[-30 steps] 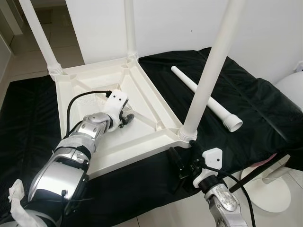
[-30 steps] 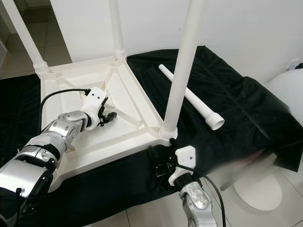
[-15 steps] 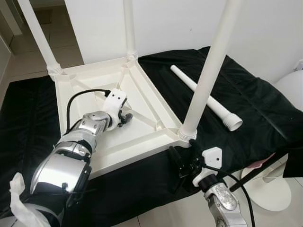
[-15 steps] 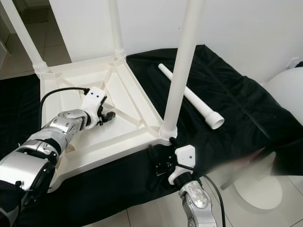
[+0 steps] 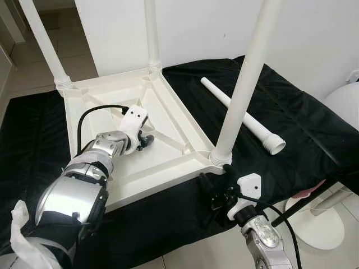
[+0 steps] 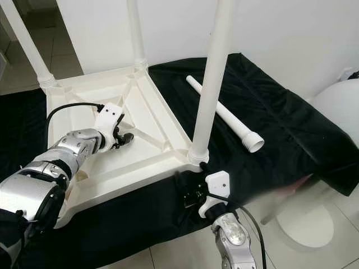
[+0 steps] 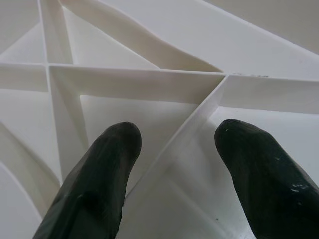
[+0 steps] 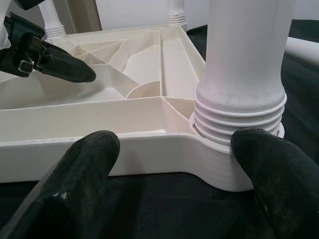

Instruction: Building children table

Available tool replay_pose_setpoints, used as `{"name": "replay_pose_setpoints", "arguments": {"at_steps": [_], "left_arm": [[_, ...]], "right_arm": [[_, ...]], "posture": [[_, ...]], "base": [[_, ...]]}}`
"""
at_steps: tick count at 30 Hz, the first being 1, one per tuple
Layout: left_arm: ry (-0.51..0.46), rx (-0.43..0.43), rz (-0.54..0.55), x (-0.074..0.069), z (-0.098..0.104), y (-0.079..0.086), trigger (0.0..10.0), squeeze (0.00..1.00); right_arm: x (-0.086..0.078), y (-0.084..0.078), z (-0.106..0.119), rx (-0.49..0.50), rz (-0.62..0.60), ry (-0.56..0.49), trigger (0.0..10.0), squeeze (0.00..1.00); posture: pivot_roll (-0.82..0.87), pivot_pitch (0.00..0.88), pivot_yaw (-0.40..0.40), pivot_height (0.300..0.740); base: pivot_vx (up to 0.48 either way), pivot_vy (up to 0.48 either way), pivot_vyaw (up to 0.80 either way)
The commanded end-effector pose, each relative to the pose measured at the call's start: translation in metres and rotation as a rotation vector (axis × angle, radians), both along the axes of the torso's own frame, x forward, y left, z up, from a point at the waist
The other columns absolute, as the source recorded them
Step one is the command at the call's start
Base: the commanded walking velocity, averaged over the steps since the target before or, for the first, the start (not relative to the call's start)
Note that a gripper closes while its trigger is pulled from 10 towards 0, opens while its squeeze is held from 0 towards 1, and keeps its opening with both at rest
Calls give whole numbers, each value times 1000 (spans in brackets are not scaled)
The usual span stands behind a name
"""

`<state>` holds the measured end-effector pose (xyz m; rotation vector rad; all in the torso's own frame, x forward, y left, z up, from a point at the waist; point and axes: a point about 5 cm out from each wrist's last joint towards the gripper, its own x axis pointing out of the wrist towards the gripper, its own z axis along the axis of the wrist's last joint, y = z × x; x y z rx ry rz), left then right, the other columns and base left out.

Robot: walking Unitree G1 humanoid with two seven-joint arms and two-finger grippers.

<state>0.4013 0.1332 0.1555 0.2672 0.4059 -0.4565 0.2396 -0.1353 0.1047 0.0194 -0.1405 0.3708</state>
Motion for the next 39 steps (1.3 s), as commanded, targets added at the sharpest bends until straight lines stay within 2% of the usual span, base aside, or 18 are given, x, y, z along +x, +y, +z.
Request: {"name": "replay_pose_setpoints", "arguments": {"at_steps": [1, 12, 28, 32, 35, 37, 38, 39], "left_arm": [[-52, 68, 137, 4, 2, 6, 10000, 0], [-43, 84, 121, 2, -4, -3, 10000, 0], [14, 76, 146, -5, -22, -2, 10000, 0], [61, 0, 163, -6, -24, 0, 10000, 0], [68, -11, 161, -6, -24, 0, 10000, 0], [106, -66, 142, -8, -25, -2, 10000, 0], [139, -110, 120, -9, -27, -4, 4902, 0], [139, -110, 120, -9, -27, -4, 4902, 0]], "right_arm": [[2, 2, 0, -6, 2, -5, 10000, 0], [-3, 5, -1, -6, -8, 0, 10000, 0], [-16, 6, -5, -8, -10, 30, 10000, 0], [-19, 6, -5, -8, -9, 38, 10000, 0], [-20, 7, -5, -9, -9, 39, 10000, 0], [-22, 7, -5, -10, -11, 42, 10000, 0], [-23, 7, -6, -10, -12, 47, 10000, 0], [-23, 7, -6, -10, -12, 47, 10000, 0]], "posture": [[-117, 53, 59, 740], [-131, 79, 73, 740], [-134, 132, 72, 740], [-133, 155, 76, 740], [-133, 159, 78, 740], [-134, 171, 80, 740], [-136, 177, 82, 740], [-136, 177, 82, 740]], "base": [[0, 0, 0], [0, 0, 0], [0, 0, 0], [0, 0, 0], [0, 0, 0], [0, 0, 0], [0, 0, 0], [0, 0, 0]]}}
